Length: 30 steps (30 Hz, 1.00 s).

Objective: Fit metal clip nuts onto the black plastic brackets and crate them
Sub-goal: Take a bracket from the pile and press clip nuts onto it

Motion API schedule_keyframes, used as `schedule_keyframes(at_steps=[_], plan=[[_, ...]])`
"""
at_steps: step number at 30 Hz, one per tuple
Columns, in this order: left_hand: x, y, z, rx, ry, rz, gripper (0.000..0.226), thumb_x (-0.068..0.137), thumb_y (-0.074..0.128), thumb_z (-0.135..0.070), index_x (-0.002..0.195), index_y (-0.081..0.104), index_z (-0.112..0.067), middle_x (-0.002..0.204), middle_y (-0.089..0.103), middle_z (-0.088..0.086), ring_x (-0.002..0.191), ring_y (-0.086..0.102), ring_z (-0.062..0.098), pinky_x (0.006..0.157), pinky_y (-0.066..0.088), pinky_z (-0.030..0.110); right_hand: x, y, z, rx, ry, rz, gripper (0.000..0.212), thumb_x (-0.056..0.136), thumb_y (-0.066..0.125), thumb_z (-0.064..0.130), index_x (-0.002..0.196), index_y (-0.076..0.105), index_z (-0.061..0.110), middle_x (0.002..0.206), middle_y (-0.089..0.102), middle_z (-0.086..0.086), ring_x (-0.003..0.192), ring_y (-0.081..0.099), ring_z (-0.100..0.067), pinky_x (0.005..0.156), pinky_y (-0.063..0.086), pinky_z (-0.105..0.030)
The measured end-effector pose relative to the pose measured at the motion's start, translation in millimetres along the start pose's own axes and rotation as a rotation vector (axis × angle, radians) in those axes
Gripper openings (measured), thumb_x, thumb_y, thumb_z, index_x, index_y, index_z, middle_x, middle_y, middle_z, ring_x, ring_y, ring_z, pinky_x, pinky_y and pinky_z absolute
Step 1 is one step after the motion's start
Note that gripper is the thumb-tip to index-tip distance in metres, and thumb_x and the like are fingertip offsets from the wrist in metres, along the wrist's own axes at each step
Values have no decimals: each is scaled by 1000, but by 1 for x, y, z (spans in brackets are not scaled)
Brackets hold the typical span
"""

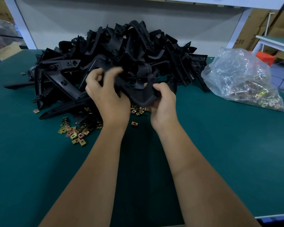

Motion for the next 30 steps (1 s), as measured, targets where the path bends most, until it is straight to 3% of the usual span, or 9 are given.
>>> schedule_keyframes(at_steps=[3,6,8,10,16,19,22,26,30], plan=[[4,6,4,-488,-439,41,38,96,54,-4,128,47,-21,121,44,-1,109,54,14,91,46,18,5,-7,0,124,54,-15,12,87,51,5,86,63,8,73,59,-2,63,55,-15,60,44,-26],[2,19,6,-877,-769,315,25,105,44,-29,122,58,-17,112,69,2,101,69,16,89,55,30,7,-6,0,123,47,57,21,93,46,4,88,65,9,75,64,-1,67,57,-15,67,46,-30],[-3,24,4,-846,-730,471,27,104,49,-27,123,62,-13,115,72,4,107,69,19,94,55,36,5,-2,0,50,26,108,25,96,45,4,96,70,9,89,72,-7,82,66,-20,77,51,-34],[-7,26,5,-805,-715,448,22,102,51,-14,120,63,-11,116,72,7,110,67,22,99,53,41,4,0,0,-39,-4,71,22,96,50,5,105,71,7,105,72,-13,99,68,-27,88,53,-37],[9,14,24,-1107,-820,177,26,107,42,-17,132,50,-20,128,63,4,112,64,26,80,59,39,1,-9,1,-940,-384,-96,22,95,47,18,96,68,24,95,61,12,82,57,-5,68,45,-26],[12,10,29,-1208,-842,124,27,107,40,-18,133,47,-19,132,59,8,114,62,28,75,58,35,6,-4,-9,-1210,-367,47,28,90,52,26,114,65,23,105,52,8,104,51,-17,84,42,-32],[7,17,28,-1161,-864,132,30,108,39,-17,137,43,-17,132,58,10,108,63,27,73,58,34,8,7,-26,-1559,-315,259,61,83,57,49,138,48,25,127,42,-1,121,35,-25,103,29,-38],[2,28,27,-1123,-869,126,30,107,39,-14,136,46,-16,131,60,9,110,63,26,76,60,35,12,9,-28,-1623,-415,221,57,83,59,50,136,50,30,126,41,-2,120,36,-27,101,29,-38],[2,31,32,-1135,-901,104,32,108,38,-13,138,46,-18,129,61,7,115,62,25,90,58,39,14,12,-25,-1606,-480,159,38,88,61,29,126,61,28,115,49,-3,111,46,-28,92,35,-36]])
Point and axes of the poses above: each hand's wrist, its own x-axis towards the middle knuckle, its own y-axis out of the palm, z = x × y, the point moved 3 cm from there along x, towards the middle knuckle
